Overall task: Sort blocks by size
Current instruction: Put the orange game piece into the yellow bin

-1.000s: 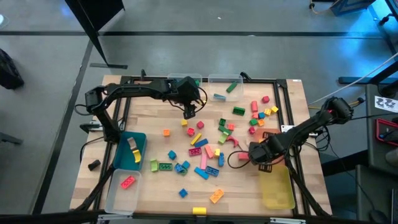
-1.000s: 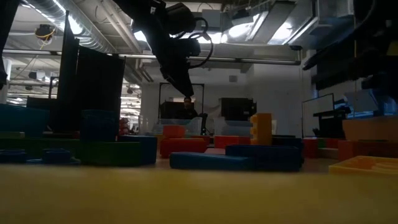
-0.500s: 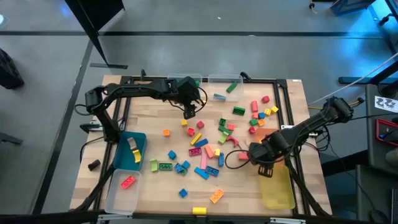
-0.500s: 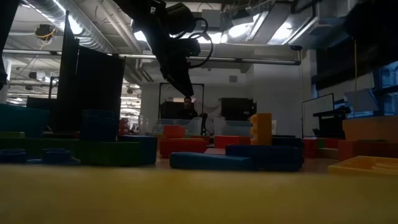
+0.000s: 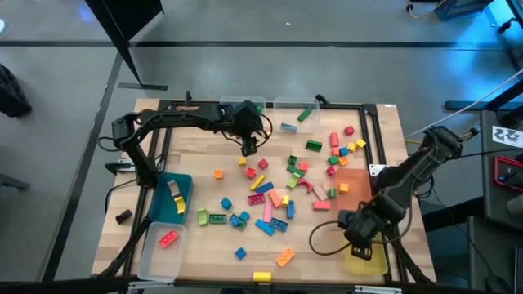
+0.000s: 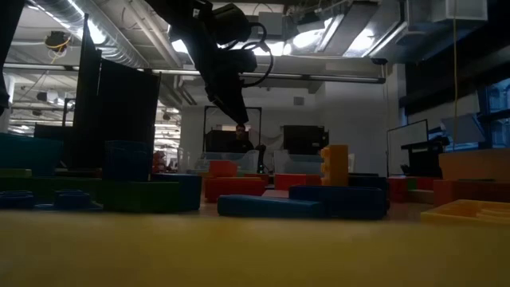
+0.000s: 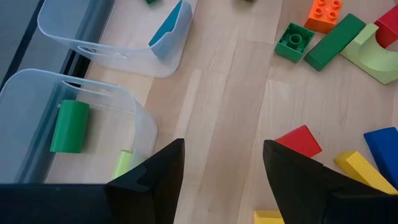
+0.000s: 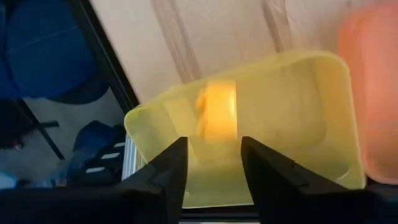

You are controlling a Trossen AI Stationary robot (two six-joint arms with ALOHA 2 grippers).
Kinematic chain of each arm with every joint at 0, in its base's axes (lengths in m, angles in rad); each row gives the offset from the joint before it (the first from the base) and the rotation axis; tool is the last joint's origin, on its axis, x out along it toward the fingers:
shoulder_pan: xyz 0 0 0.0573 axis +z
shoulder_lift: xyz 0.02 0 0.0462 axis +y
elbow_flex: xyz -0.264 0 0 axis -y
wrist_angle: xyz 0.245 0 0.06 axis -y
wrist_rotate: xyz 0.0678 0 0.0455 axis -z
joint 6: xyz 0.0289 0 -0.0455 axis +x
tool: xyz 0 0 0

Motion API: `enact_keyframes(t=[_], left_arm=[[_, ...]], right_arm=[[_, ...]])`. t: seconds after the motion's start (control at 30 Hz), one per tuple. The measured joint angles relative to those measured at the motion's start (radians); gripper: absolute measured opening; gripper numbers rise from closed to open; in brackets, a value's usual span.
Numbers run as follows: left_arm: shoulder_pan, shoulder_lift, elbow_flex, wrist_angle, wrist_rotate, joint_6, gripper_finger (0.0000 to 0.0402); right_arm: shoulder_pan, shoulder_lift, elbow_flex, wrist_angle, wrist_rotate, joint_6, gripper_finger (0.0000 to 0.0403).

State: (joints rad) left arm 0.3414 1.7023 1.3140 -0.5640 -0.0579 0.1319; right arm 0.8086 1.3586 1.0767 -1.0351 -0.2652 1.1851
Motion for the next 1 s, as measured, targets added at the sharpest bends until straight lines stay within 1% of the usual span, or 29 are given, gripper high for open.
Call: enact_keyframes(t=[0.1,0.27,0.33,0.43,0.53,0.63,0.73,0.9,1.0], left_arm=[[-0.012,0.0,0.0,0.0,-0.001,-0.005,0.0203],[-0.053,0.0,0.0,0.003,0.0,0.015,0.0203],[-0.07,0.0,0.0,-0.008,0.0,0.002,0.0203],[-0.093,0.0,0.0,-0.038,0.0,-0.041,0.0203],[-0.118,0.0,0.0,-0.097,0.0,0.016,0.0203],[-0.148,0.0,0.0,-0.137,0.001,0.096,0.0203],[-0.176,0.0,0.0,-0.148,0.011,0.137,0.0203],[-0.204,0.01,0.0,-0.149,0.083,0.158,0.0203],[-0.218,0.035,0.0,-0.153,0.089,0.158,0.0203]], right_arm=[[0.033,0.0,0.0,0.0,0.014,0.057,0.0172],[0.08,0.0,0.0,0.0,0.049,0.067,0.018],[0.093,0.0,0.0,0.0,0.109,0.068,0.018],[0.104,0.0,0.0,0.003,0.243,0.068,0.0181],[0.103,0.0,0.0,0.006,0.337,0.064,0.0181],[0.101,0.0,0.0,0.01,0.402,0.034,0.0181],[0.101,0.0,0.0,0.018,0.456,-0.008,0.0181],[0.101,0.0,0.0,0.023,0.535,-0.05,0.0182],[0.101,0.0,0.0,0.026,0.572,-0.067,0.0182]])
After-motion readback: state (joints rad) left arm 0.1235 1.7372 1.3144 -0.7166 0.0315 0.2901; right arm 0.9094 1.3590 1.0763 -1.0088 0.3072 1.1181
